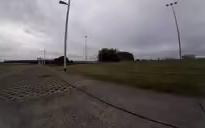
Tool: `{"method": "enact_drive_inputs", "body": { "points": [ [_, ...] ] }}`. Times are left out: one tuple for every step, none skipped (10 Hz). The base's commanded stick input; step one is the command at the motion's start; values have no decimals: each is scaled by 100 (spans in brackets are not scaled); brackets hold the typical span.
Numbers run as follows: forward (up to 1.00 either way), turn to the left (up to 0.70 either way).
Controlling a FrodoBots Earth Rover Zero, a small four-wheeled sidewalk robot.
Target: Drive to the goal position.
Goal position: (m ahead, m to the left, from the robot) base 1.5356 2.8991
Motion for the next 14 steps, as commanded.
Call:
{"method": "enact_drive_inputs", "body": {
  "points": [
    [62,0],
    [23,0],
    [0,0],
    [0,0],
    [0,0],
    [0,0],
    [0,0],
    [0,0],
    [0,0],
    [0,0],
    [0,0],
    [32,0],
    [73,0],
    [85,0]
  ]
}}
